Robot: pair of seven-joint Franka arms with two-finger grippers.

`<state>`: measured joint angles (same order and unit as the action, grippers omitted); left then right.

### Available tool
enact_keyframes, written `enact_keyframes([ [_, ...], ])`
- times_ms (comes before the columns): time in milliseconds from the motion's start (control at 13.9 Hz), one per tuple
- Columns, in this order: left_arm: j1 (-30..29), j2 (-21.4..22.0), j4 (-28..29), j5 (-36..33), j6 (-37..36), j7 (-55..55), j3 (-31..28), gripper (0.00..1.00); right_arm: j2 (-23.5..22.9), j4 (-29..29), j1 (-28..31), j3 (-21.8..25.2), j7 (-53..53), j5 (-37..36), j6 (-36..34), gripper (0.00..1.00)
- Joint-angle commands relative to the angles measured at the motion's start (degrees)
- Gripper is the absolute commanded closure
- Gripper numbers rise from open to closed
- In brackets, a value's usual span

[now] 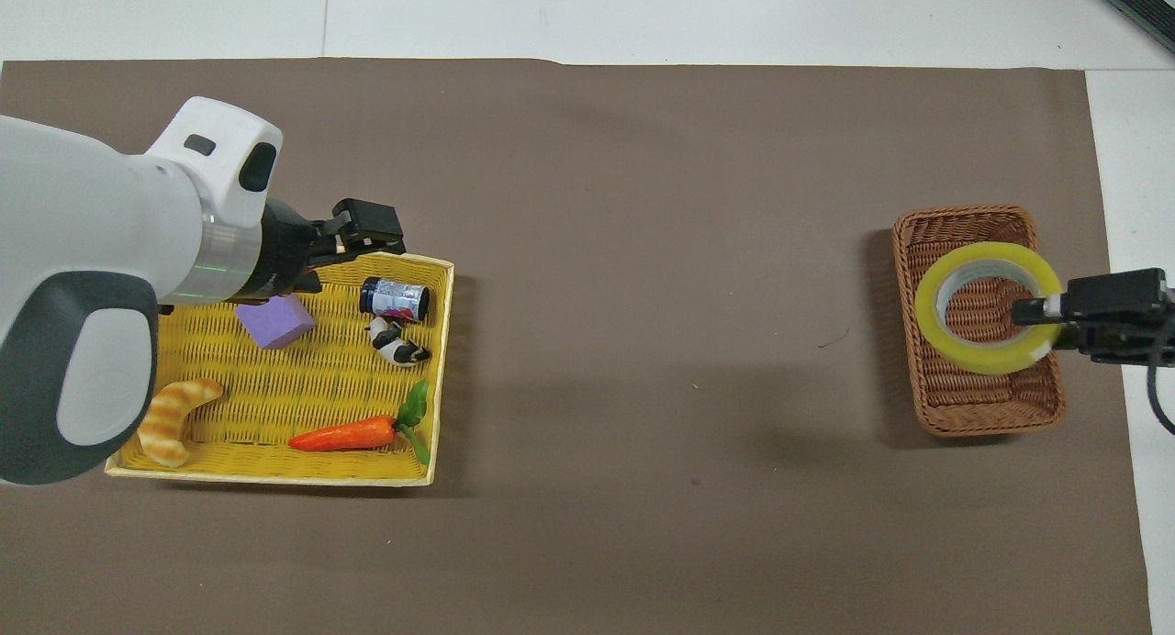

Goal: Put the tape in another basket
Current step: 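Lower the tape into the wicker basket while the left gripper withdraws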

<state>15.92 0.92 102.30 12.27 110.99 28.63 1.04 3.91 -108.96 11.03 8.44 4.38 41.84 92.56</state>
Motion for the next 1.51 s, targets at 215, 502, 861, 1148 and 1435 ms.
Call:
enact_keyframes([
  [215, -10.72, 0.32, -1.83, -7.41, -4.98, -21.12, 0.63, 0.0, -11.98, 0.33, 5.32, -0.53, 12.03, 3.24, 7.02, 1.0],
  [502, -13.63, 0.4, -5.95, -12.17, -13.22, -29.67, 0.45, 0.0, -16.64, -1.08, 10.84, -0.53, 22.65, 3.24, 6.84, 1.0],
  [861, -15.48, -2.06, -14.32, -13.59, -24.25, -34.52, 0.45, 0.0, -18.14, -3.97, 12.35, -0.53, 27.25, 5.61, 7.1, 1.0],
  [1148, -16.27, -1.53, -13.18, -13.5, -23.71, -34.08, 0.45, 0.0, -18.75, -6.0, 12.62, -0.53, 31.72, 5.79, 8.51, 1.0],
  [1435, -16.27, -1.53, -13.18, -13.5, -23.71, -34.08, 0.45, 0.0, -19.11, -5.65, 12.62, -0.53, 33.76, 5.62, 9.22, 0.01],
])
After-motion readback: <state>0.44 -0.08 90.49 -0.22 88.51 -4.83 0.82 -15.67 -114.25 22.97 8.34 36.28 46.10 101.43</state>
